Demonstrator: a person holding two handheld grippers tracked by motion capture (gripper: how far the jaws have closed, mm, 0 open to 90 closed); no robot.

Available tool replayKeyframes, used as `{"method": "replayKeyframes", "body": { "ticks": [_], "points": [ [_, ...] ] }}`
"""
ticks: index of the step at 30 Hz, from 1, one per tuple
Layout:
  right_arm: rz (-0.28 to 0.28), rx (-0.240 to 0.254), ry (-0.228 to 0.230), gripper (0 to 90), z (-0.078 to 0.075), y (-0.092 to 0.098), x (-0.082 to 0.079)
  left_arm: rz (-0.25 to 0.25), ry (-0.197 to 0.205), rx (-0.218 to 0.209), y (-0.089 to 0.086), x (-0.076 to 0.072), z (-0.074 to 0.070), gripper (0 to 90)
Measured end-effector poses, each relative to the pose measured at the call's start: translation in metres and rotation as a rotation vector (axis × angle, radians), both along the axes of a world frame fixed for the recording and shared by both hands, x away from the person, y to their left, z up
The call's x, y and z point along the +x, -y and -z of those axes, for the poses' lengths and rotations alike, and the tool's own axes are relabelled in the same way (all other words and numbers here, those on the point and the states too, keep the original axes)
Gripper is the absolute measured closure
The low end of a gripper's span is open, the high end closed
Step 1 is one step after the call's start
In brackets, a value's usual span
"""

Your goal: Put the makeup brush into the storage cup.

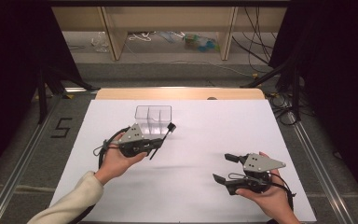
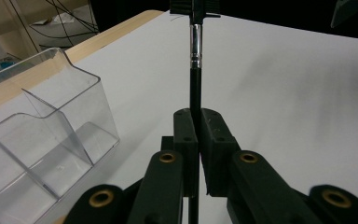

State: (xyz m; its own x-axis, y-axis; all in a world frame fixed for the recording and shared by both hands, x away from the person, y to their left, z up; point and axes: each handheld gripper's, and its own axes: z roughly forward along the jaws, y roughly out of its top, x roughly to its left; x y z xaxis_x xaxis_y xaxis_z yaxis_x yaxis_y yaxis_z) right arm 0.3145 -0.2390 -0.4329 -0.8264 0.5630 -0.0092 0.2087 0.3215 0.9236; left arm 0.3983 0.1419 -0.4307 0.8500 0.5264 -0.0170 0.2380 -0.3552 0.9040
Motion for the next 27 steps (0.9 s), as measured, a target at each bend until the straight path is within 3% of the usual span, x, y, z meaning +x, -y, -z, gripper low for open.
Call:
{"method": "replayKeyframes", "body": {
  "ticks": [23, 24, 27],
  "points": [
    [-0.005, 0.000, 0.011, 20.9, -0.002, -0.003, 0.001, -0.026, 0.033, -0.079, 0.006, -0.011, -0.005, 85.4],
    [0.000, -0.018, 0.004, 20.9, -0.003, -0.003, 0.000, -0.024, 0.038, -0.082, 0.006, -0.011, -0.006, 85.4],
    [-0.017, -0.003, 0.013, 20.9, -0.002, -0.006, 0.001, -0.032, 0.038, -0.097, 0.007, -0.013, -0.007, 85.4]
  ]
}}
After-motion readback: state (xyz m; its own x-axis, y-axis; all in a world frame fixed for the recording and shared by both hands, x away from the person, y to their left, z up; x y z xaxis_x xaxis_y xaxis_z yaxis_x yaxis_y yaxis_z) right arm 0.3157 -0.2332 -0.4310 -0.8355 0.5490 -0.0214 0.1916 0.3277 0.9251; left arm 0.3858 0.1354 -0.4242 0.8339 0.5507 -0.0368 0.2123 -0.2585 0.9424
